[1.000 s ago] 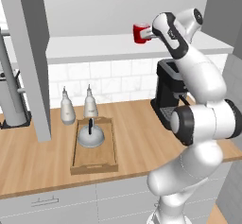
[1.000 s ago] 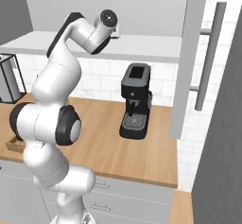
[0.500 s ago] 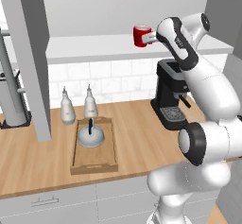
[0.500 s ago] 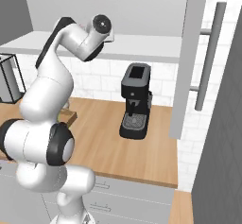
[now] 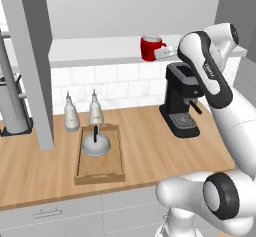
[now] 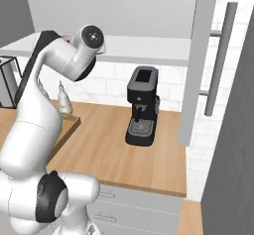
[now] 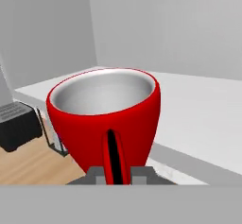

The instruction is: Pick the kettle from the counter and place it on the tray. Then pick the mug from the cabinet and place it on the tray. Then close the cabinet doors.

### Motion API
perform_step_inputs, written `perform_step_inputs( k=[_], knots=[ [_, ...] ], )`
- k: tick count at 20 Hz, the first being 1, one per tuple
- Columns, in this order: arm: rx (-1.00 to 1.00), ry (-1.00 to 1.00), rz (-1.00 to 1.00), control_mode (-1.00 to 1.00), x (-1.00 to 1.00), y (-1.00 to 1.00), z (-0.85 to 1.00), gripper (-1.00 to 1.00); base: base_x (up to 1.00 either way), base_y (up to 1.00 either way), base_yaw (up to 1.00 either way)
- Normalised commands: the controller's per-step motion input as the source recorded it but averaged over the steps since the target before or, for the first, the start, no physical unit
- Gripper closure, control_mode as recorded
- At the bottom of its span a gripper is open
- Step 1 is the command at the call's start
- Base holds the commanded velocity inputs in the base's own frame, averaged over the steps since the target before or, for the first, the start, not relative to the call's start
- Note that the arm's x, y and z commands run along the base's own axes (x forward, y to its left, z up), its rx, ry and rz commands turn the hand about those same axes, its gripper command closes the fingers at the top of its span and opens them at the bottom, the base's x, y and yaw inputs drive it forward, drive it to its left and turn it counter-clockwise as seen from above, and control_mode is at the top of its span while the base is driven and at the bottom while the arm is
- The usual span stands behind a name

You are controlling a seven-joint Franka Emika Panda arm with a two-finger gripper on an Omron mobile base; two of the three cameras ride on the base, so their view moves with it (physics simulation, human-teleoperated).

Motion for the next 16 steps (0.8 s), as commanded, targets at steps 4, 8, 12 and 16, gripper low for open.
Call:
perform_step_inputs(
  k=[4,8,12,16],
  knots=[
    [-0.01,0.01,0.08,-1.0,-0.19,0.09,-0.03,1.0,0.0,0.0,0.0],
    [0.0,0.0,0.0,-1.0,-0.02,0.0,0.0,1.0,0.0,0.0,0.0],
    [0.0,0.04,0.03,-1.0,-0.34,0.05,-0.13,1.0,0.0,0.0,0.0],
    [0.0,0.06,0.11,-1.0,-0.52,0.49,-0.73,1.0,0.0,0.0,0.0]
  ],
)
